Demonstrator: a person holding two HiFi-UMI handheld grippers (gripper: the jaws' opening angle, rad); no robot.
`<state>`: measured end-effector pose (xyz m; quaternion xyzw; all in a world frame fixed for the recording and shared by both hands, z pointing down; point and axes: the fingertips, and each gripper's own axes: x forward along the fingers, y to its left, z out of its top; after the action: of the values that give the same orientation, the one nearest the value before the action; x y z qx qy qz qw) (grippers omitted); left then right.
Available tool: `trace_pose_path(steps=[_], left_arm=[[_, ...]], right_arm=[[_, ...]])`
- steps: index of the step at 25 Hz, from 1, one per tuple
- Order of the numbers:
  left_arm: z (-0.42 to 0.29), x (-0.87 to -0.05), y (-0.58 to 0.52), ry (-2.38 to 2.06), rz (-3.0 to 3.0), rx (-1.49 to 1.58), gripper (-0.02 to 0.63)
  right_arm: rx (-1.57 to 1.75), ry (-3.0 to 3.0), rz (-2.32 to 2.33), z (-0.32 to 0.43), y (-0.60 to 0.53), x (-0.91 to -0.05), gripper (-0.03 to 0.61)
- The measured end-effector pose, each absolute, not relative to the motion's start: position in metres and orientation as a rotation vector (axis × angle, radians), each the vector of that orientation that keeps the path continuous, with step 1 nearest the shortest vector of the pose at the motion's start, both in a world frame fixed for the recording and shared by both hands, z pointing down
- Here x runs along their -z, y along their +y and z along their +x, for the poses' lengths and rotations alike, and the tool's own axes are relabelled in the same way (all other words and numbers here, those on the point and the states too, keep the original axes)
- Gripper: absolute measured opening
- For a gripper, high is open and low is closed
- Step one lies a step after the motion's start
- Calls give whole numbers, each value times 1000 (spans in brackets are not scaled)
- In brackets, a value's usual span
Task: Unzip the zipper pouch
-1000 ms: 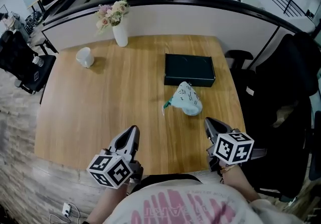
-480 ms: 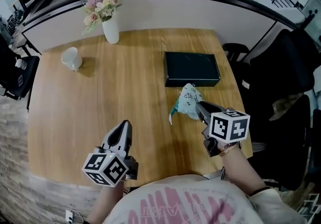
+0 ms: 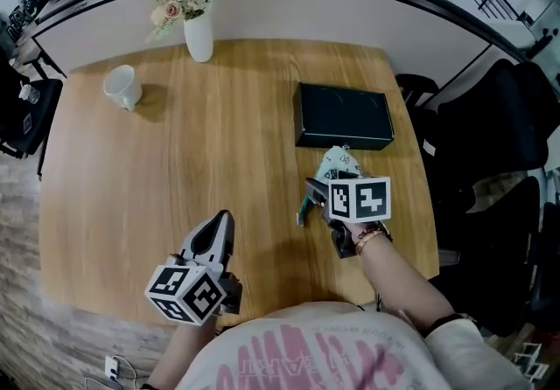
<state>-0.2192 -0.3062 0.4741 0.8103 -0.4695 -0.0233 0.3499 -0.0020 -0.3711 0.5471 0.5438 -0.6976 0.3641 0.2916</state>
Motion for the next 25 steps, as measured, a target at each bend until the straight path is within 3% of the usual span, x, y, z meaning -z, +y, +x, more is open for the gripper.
trace_pose_path(steps=[15, 16, 18, 22, 25], left_arm=[[-218, -479, -310, -1182, 2092, 61, 2], [-218, -479, -310, -1182, 2094, 62, 2], [-217, -477, -311, -1181, 2098, 64, 2], [-211, -478, -309, -1170, 2107, 53, 2], [-200, -479, -308, -1142, 2125, 33, 2]], right_arm=[[-581, -1686, 1456, -5, -370, -581, 352], [-579, -1675, 1460, -1, -369, -580, 310], [-569, -1652, 1479, 9, -368, -579, 159], [-616, -1683, 1502, 25, -366, -575, 58], [-768, -1746, 1501, 37, -358, -572, 21]])
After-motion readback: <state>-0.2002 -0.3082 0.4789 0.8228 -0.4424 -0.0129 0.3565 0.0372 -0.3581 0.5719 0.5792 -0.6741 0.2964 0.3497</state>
